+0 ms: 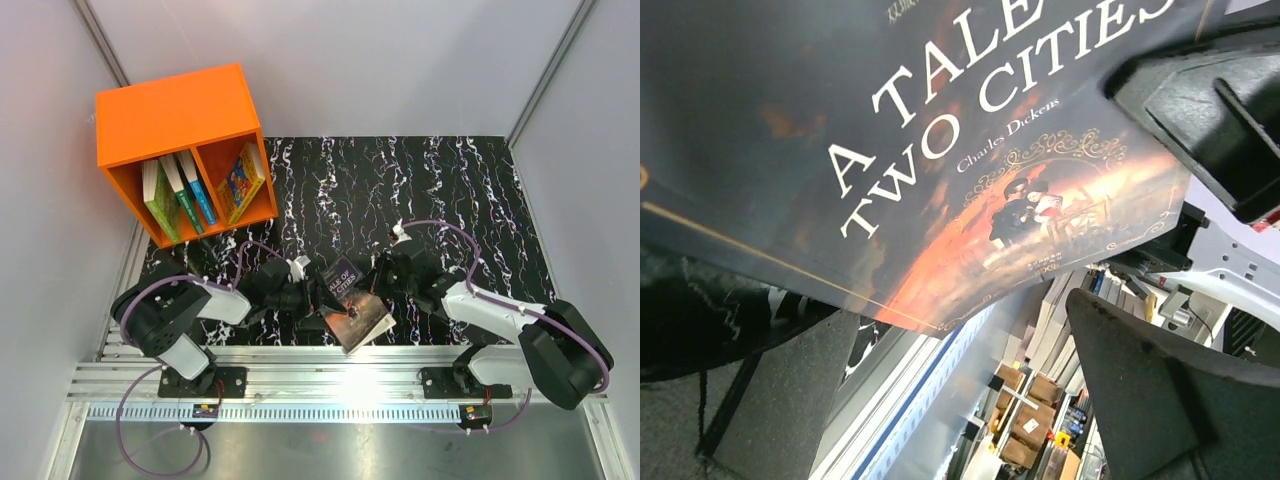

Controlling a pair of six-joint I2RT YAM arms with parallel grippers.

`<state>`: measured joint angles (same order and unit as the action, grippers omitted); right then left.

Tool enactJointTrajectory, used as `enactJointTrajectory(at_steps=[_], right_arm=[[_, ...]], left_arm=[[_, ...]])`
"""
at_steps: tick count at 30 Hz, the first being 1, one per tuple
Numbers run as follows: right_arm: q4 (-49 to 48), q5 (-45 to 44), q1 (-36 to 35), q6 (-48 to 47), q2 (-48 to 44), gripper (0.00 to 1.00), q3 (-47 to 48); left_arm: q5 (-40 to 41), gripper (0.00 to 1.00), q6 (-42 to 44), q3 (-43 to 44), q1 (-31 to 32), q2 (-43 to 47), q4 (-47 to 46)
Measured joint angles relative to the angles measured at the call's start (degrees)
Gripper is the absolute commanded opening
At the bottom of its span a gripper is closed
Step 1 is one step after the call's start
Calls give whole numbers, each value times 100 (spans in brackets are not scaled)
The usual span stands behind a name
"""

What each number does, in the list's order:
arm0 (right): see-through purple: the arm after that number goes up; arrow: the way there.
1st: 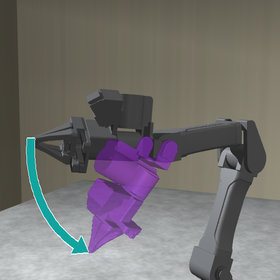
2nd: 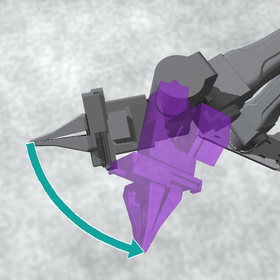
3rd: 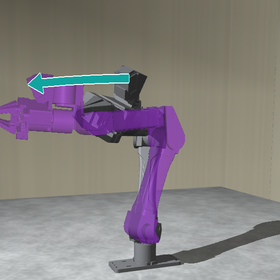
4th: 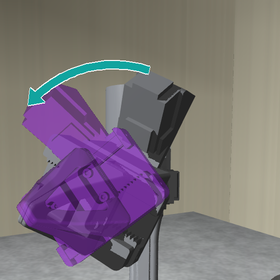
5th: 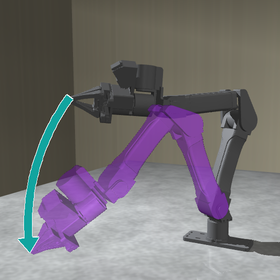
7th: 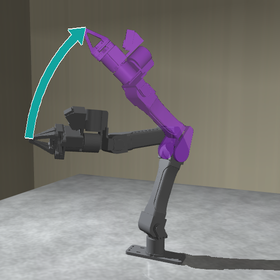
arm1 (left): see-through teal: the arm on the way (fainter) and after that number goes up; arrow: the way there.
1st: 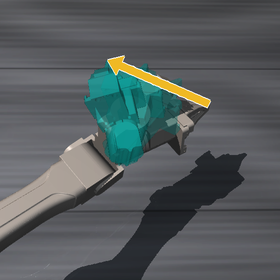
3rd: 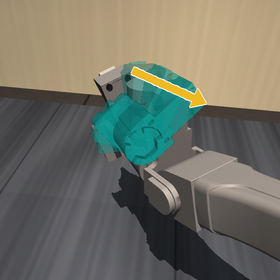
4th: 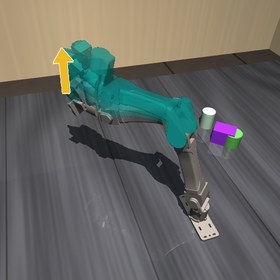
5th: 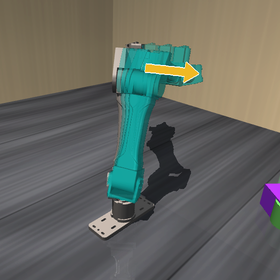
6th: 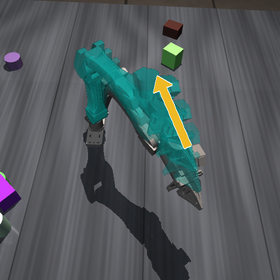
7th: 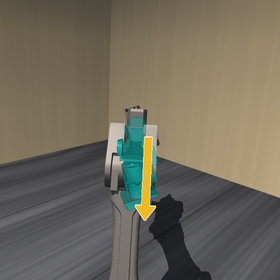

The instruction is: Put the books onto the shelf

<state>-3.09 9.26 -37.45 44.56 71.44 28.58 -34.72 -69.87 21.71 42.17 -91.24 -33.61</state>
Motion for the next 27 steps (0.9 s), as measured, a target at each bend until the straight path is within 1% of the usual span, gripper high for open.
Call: enactJointTrajectory(at_steps=[3, 7, 11, 15, 22, 27], right_arm=[[76, -2, -4, 4, 4, 0, 17], [723, -17, -98, 7, -94, 0, 315], [1567, 133, -260, 11, -138, 0, 678], [1919, 350, -225, 72, -212, 0, 719], [1943, 566, -103, 555, -728, 0, 446], [1609, 699, -98, 988, -745, 0, 166]], left_arm=[[-4, 99, 96, -2, -44, 140, 214], [96, 99, 221, -142, -164, 505, 422], [452, 99, 282, -439, -647, 964, 420], [590, 99, 339, -518, -916, 1080, 413], [629, 99, 385, -581, -973, 1095, 289], [625, 93, 345, -649, -979, 1062, 85]])
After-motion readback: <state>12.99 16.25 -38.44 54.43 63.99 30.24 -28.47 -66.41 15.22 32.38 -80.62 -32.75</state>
